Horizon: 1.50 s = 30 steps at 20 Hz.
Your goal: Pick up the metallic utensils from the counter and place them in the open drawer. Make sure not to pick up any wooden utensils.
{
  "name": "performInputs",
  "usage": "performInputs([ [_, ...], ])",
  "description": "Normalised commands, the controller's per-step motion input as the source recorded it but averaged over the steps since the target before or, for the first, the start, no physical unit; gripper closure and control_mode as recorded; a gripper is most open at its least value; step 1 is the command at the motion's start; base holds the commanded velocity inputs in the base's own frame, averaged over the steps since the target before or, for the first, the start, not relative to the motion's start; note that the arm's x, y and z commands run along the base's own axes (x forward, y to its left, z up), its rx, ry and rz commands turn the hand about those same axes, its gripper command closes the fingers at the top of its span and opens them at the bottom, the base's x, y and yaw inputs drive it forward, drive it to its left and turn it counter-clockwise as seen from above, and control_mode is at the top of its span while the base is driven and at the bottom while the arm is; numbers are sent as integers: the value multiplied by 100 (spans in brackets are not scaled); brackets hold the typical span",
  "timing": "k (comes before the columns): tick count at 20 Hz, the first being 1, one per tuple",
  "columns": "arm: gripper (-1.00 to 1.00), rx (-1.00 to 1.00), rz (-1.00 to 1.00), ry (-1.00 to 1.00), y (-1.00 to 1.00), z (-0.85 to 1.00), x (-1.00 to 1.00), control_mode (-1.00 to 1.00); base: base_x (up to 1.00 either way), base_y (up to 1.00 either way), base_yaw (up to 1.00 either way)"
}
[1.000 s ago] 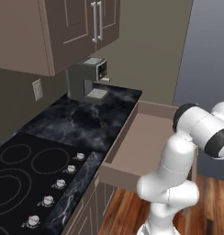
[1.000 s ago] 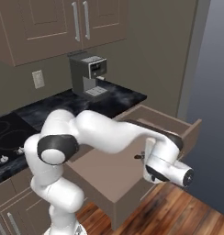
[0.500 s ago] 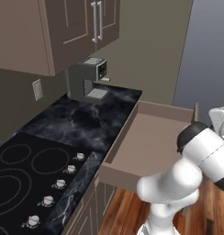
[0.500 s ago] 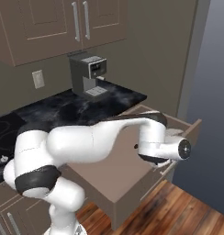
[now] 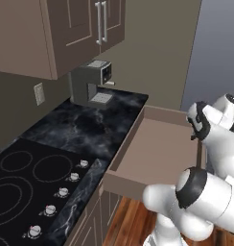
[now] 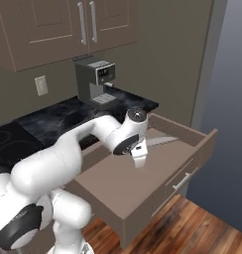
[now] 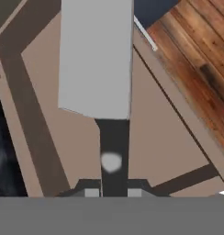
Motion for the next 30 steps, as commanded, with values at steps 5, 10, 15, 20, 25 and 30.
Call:
performInputs([
  [5, 100, -15, -1, 58, 16, -1, 64, -100, 0, 0, 0],
  [10, 100, -4, 1, 23, 1, -15, 43, -100, 0, 0, 0],
  [15, 100, 5, 7, 5, 0, -34, 8, -100, 0, 0, 0],
  [20, 100, 13, 14, 0, 0, -52, 28, -100, 0, 0, 0],
  [25, 100, -1, 16, 0, 0, -61, 36, -100, 0, 0, 0],
  [30, 100, 0, 10, 2, 0, -61, 45, -100, 0, 0, 0],
])
